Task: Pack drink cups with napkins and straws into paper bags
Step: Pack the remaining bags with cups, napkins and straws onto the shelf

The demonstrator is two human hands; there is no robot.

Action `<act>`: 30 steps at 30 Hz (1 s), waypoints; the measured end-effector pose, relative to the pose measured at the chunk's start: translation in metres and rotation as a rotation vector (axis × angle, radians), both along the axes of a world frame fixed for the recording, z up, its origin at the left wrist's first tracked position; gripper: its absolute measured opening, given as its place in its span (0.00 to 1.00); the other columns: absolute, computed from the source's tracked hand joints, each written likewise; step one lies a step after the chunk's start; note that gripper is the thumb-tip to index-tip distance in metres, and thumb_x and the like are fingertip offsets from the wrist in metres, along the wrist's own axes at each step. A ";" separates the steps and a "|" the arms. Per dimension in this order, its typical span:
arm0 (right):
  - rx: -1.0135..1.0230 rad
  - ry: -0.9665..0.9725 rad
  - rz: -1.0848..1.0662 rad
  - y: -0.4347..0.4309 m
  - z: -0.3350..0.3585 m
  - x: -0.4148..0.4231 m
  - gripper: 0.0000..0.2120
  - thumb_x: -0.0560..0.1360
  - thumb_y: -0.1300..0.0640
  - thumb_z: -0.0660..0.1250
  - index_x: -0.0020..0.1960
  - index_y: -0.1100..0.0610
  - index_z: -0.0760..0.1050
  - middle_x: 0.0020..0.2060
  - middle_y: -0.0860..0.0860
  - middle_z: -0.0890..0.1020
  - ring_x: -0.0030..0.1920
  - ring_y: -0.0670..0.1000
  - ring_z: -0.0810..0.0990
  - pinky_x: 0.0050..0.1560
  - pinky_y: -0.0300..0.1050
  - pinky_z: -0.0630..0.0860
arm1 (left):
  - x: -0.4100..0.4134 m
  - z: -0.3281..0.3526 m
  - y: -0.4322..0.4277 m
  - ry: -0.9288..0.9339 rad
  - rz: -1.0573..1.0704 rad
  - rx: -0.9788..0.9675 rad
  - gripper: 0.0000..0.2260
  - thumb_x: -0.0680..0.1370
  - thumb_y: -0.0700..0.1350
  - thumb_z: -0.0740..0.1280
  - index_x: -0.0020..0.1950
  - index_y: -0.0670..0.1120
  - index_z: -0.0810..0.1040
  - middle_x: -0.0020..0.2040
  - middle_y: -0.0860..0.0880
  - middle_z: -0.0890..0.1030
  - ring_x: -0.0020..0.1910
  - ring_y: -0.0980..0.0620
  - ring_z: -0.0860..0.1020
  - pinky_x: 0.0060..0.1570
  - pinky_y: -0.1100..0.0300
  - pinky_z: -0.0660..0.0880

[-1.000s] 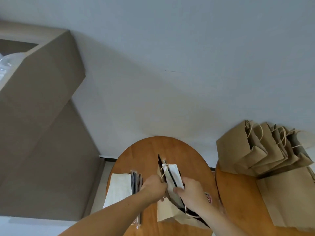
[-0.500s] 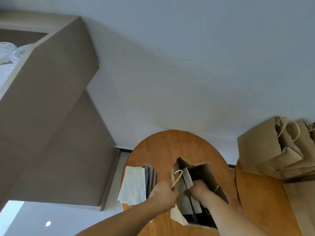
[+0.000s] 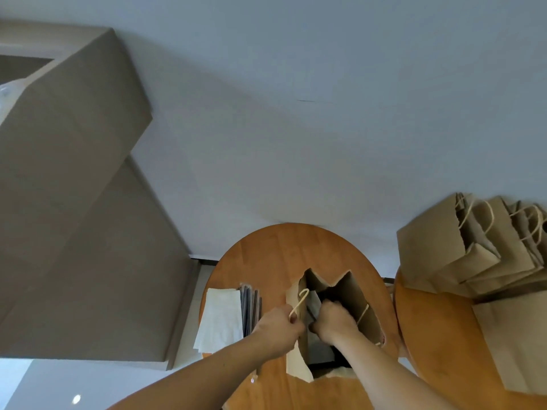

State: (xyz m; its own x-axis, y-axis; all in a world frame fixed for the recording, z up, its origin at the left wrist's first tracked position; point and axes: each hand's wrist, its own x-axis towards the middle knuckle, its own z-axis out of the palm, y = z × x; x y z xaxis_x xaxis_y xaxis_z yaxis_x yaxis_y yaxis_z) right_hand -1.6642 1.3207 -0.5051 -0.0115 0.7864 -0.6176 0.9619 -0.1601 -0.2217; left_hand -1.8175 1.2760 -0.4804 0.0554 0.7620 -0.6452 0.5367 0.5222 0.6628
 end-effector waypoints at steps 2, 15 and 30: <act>-0.009 -0.058 0.133 0.000 0.022 0.002 0.09 0.74 0.52 0.69 0.52 0.50 0.74 0.43 0.47 0.79 0.48 0.51 0.80 0.51 0.48 0.78 | 0.004 0.002 0.001 0.011 -0.033 0.001 0.07 0.80 0.50 0.64 0.44 0.51 0.77 0.39 0.48 0.80 0.36 0.52 0.81 0.41 0.60 0.81; 0.367 0.449 -0.373 -0.003 0.083 0.074 0.31 0.76 0.30 0.57 0.71 0.48 0.69 0.67 0.46 0.75 0.63 0.48 0.75 0.62 0.49 0.75 | 0.028 0.017 0.000 -0.102 -0.121 -0.007 0.12 0.78 0.53 0.64 0.59 0.51 0.74 0.50 0.50 0.77 0.49 0.53 0.77 0.51 0.58 0.77; -0.188 0.859 -0.485 -0.040 0.053 0.046 0.23 0.83 0.41 0.53 0.47 0.49 0.84 0.48 0.48 0.86 0.49 0.48 0.81 0.46 0.44 0.76 | 0.070 0.013 -0.022 0.025 -0.069 0.060 0.21 0.71 0.52 0.72 0.63 0.54 0.75 0.52 0.54 0.82 0.51 0.53 0.80 0.53 0.56 0.79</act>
